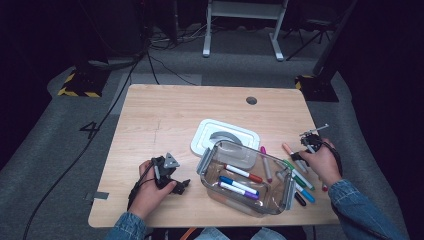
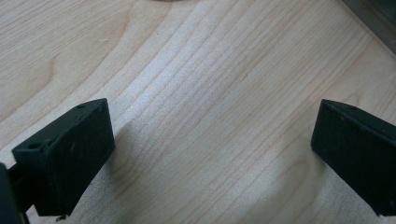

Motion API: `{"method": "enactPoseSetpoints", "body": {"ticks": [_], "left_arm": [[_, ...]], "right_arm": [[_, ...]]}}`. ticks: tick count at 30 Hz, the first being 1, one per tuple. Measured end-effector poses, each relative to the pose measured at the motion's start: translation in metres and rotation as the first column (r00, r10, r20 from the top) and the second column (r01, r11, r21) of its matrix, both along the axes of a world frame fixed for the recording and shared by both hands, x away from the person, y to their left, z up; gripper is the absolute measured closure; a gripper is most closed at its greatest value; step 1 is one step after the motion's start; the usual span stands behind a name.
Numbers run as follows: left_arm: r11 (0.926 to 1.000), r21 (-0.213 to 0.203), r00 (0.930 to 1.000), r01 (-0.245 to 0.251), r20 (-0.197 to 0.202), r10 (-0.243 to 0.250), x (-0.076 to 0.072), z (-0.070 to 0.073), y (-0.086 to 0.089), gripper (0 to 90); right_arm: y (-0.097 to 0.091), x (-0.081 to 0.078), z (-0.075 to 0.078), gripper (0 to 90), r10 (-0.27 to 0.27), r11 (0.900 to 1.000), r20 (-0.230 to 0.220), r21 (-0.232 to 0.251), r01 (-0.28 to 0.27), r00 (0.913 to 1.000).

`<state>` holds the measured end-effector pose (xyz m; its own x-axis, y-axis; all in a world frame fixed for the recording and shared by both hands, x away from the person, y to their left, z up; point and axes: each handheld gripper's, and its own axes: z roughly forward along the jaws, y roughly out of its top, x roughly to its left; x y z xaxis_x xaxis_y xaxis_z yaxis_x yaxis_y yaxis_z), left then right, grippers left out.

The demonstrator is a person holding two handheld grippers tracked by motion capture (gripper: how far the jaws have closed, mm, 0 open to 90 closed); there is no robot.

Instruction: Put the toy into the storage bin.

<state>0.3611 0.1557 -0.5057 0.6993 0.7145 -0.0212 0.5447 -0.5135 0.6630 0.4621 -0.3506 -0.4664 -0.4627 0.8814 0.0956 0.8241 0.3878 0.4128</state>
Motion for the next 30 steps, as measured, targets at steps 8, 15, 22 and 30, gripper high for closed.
{"method": "enactPoseSetpoints", "body": {"ticks": [8,15,22,30], "left_arm": [[1.0000,0.001,1.0000,0.000,0.000,0.000,0.000,0.000,0.000,0.0],[1.0000,0.001,1.0000,0.000,0.000,0.000,0.000,0.000,0.000,0.0],[1.0000,0.000,1.0000,0.003,-0.001,-0.003,0.000,0.000,0.000,0.0],[1.0000,0.000,1.0000,0.003,0.000,-0.003,0.000,0.000,0.000,0.0]], "right_arm": [[-0.001,-0.004,0.020,77.1,0.004,0.9985,0.034,0.054,-0.006,0.9994],[0.011,-0.015,0.061,77.1,0.064,0.9923,0.084,0.100,-0.073,0.9944],[0.028,-0.026,0.096,77.1,0.130,0.9838,0.124,0.108,-0.143,0.9838],[0.057,-0.043,0.136,77.1,0.241,0.9509,0.173,0.154,-0.268,0.9549]]}}
